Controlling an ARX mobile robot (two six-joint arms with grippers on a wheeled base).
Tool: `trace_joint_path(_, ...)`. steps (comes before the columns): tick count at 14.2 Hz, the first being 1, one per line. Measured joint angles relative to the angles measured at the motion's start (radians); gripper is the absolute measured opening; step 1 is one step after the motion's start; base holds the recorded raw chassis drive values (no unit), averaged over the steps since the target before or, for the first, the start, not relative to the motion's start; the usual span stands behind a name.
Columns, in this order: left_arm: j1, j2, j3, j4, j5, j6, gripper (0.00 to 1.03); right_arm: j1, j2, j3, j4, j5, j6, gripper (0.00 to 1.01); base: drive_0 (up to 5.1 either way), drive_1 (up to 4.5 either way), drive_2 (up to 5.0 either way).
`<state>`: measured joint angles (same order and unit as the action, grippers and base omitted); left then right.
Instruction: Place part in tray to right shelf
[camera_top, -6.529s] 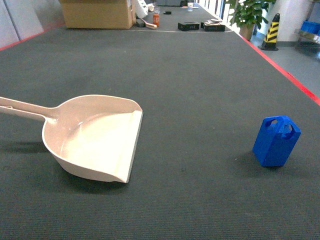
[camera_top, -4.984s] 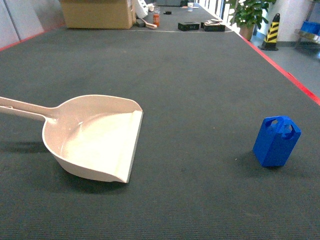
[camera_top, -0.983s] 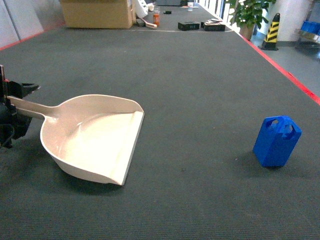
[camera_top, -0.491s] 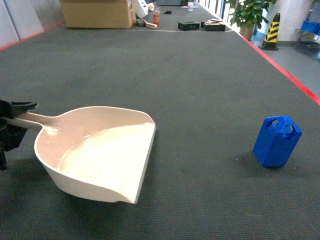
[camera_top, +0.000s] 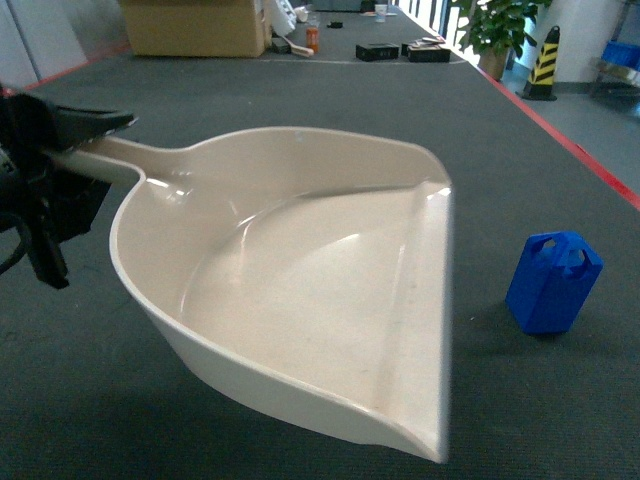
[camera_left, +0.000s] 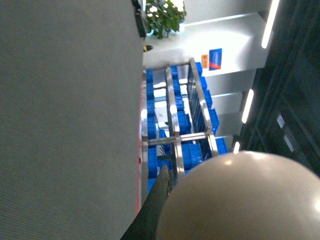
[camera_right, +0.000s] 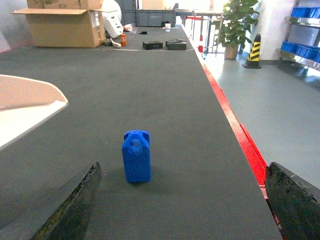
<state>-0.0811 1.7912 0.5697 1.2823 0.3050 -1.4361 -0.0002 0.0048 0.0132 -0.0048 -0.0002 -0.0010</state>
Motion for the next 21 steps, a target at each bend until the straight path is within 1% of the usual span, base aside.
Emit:
trace_joint_path(1, -0.034, -0.034, -0.005, 0.002, -0.001, 0.002, 0.14, 0.0, 0.0, 0.0, 0.0, 0.0, 0.0, 0.98, 0.0, 0.0, 0.0)
trace_joint_path(2, -0.079, -0.043, -0.005, 0.008, -0.002, 0.005, 0.14, 0.0, 0.0, 0.0, 0.0, 0.0, 0.0, 0.98, 0.0, 0.0, 0.0)
trace_joint_path(4, -0.129, 0.026, -0.005, 0.002, -0.008, 0.016, 0.14, 0.0, 0.0, 0.0, 0.0, 0.0, 0.0, 0.98, 0.0, 0.0, 0.0)
trace_joint_path(6, -0.146, 0.092, -0.005, -0.007, -0.016, 0.037, 0.14, 0.0, 0.0, 0.0, 0.0, 0.0, 0.0, 0.98, 0.0, 0.0, 0.0)
trace_joint_path(9, -0.159, 0.083, -0.011, -0.002, -0.038, 0.053, 0.14, 0.0, 0.0, 0.0, 0.0, 0.0, 0.0, 0.98, 0.0, 0.0, 0.0)
trace_joint_path(12, -0.164, 0.078, -0.011, -0.001, -0.036, 0.056, 0.13, 0.0, 0.0, 0.0, 0.0, 0.0, 0.0, 0.98, 0.0, 0.0, 0.0)
trace_joint_path(13, -0.164, 0.078, -0.011, -0.001, -0.039, 0.056, 0.13, 0.021, 0.017, 0.014, -0.06, 0.062, -0.011, 0.98, 0.0, 0.0, 0.0)
trace_joint_path(14, -0.164, 0.078, -0.011, -0.001, -0.038, 0.056, 0.13, 0.068, 0.165, 0.064, -0.113, 0.211, -0.029, 0.98, 0.0, 0.0, 0.0)
trace_joint_path(15, -0.164, 0.078, -0.012, 0.0, -0.038, 0.056, 0.13, 0.02, 0.301, 0.095, -0.043, 0.243, -0.03, 0.98, 0.0, 0.0, 0.0)
trace_joint_path(16, -0.164, 0.077, -0.012, -0.002, -0.038, 0.056, 0.13, -0.041, 0.499, 0.151, 0.11, 0.206, -0.017, 0.98, 0.0, 0.0, 0.0)
trace_joint_path(17, -0.164, 0.076, -0.012, 0.0, -0.036, 0.056, 0.13, -0.035, 0.739, 0.244, 0.249, 0.146, -0.002, 0.98, 0.0, 0.0, 0.0)
trace_joint_path(18, -0.164, 0.076, -0.012, -0.001, -0.037, 0.056, 0.13, -0.017, 0.879, 0.308, 0.294, 0.129, 0.006, 0.98, 0.0, 0.0, 0.0)
trace_joint_path(19, -0.164, 0.076, -0.012, -0.001, -0.038, 0.056, 0.13, 0.005, 1.033, 0.39, 0.305, 0.111, 0.016, 0.98, 0.0, 0.0, 0.0)
trace_joint_path(20, -0.164, 0.076, -0.012, -0.001, -0.038, 0.056, 0.13, 0.022, 1.112, 0.438, 0.311, 0.11, 0.017, 0.98, 0.0, 0.0, 0.0)
trace_joint_path(21, -0.164, 0.076, -0.013, -0.001, -0.039, 0.056, 0.13, 0.043, 1.226, 0.53, 0.273, 0.1, 0.032, 0.98, 0.0, 0.0, 0.0)
